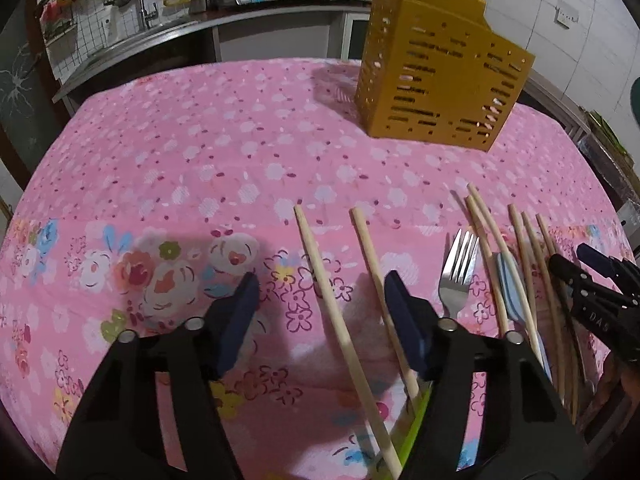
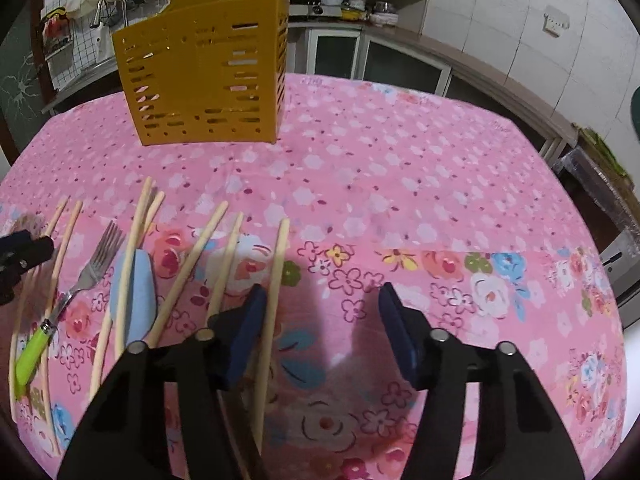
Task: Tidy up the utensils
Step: 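Move both tools down toward the row of wooden chopsticks, then close the left tool on one wooden chopstick while the right tool grasps another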
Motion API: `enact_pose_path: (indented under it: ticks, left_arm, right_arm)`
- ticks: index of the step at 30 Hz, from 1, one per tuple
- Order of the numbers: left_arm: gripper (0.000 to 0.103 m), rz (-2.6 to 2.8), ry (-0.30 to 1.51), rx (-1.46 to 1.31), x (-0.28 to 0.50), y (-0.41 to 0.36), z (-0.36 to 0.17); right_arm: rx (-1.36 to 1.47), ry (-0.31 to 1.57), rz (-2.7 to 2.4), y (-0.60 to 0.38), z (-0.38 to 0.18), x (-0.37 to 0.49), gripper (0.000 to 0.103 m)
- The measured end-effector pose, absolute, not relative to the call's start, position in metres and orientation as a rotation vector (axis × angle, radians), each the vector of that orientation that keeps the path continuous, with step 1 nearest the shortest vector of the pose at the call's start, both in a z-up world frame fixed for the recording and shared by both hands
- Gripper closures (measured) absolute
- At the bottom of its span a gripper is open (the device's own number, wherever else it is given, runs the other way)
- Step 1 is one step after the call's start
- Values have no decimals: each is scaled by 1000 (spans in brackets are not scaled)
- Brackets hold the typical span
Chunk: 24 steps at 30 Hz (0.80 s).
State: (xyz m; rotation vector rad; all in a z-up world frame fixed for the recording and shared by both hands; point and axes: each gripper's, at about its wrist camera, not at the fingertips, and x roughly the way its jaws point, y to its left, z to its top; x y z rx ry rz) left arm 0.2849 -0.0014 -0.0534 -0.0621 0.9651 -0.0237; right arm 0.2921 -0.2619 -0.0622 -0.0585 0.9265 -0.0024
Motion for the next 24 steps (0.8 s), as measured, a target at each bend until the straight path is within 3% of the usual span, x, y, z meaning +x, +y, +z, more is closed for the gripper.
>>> enact_pose_path:
  ticks: [3, 6, 11, 24]
  left_arm:
    - [49, -14, 976, -68, 288, 2, -56]
    - [50, -8, 974, -82, 290, 5, -55]
    - [59, 4, 972, -54, 294, 1, -58]
    - [61, 40, 931, -53, 290, -2, -62]
  right_arm:
    - [-43, 935, 16, -261, -62, 294, 63]
    - [-16, 949, 30, -262, -62, 299, 68]
    - [-6, 940, 23, -262, -65, 302, 69]
    - [47, 946, -43, -260, -67, 310, 69]
